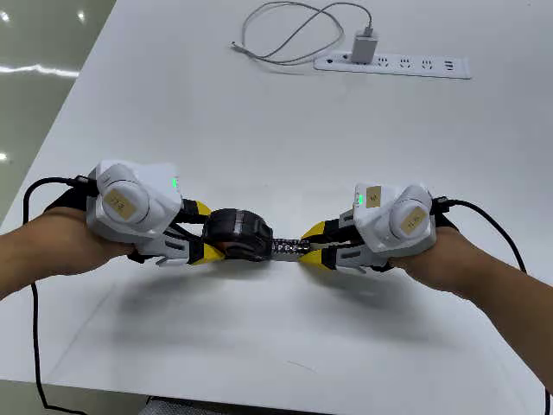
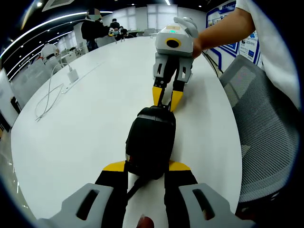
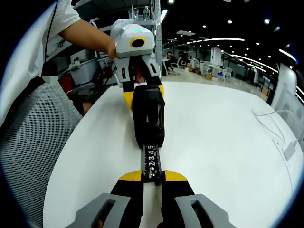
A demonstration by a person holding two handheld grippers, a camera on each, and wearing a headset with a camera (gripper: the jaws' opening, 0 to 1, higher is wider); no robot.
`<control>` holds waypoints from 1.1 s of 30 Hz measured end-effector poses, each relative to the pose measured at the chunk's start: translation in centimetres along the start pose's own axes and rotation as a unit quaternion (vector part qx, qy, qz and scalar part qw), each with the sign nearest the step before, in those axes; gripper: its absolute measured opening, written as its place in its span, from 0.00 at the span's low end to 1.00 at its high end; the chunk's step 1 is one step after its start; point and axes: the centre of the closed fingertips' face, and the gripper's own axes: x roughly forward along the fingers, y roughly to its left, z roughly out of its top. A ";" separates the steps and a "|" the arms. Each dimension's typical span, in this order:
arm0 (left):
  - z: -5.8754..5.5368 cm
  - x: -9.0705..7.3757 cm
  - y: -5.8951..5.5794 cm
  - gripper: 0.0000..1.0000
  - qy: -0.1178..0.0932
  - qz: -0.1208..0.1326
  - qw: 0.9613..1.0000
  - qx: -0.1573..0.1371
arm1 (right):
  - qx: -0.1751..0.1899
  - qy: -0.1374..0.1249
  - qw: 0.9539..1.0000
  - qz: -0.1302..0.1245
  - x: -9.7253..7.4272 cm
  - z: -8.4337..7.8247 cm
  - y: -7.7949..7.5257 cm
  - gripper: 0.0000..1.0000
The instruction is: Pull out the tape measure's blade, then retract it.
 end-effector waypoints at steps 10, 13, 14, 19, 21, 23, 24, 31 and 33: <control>0.0 0.0 0.0 0.24 0.000 0.001 1.000 -0.001 | 0.004 0.005 1.000 -0.001 -1.0 -0.7 -0.1 0.10; 0.0 0.1 0.1 0.24 0.001 0.001 1.000 0.000 | 0.005 0.008 1.000 -0.003 -1.3 -1.0 -0.2 0.10; 0.0 0.1 0.1 0.24 0.001 0.001 1.000 0.000 | 0.006 0.009 1.000 -0.002 -1.4 -1.1 -0.2 0.10; 0.0 0.1 0.1 0.24 0.001 0.000 1.000 -0.001 | 0.006 0.012 1.000 -0.004 -1.8 -1.4 -0.2 0.10; 0.0 0.1 0.1 0.24 0.000 0.001 1.000 -0.001 | 0.006 0.014 1.000 -0.005 -1.9 -1.5 -0.3 0.10; 0.0 0.1 0.1 0.24 0.001 0.001 1.000 -0.001 | 0.006 0.015 1.000 -0.005 -1.9 -1.5 -0.2 0.10; 0.0 0.1 0.1 0.24 0.001 0.001 1.000 -0.001 | 0.005 0.015 1.000 -0.005 -2.0 -1.6 -0.3 0.10; 0.0 0.1 0.1 0.24 0.001 0.001 1.000 -0.001 | 0.005 0.018 1.000 -0.006 -2.4 -1.8 -0.3 0.10; 0.0 0.1 0.1 0.24 0.001 0.001 1.000 -0.002 | 0.005 0.019 1.000 -0.007 -2.6 -1.9 -0.4 0.10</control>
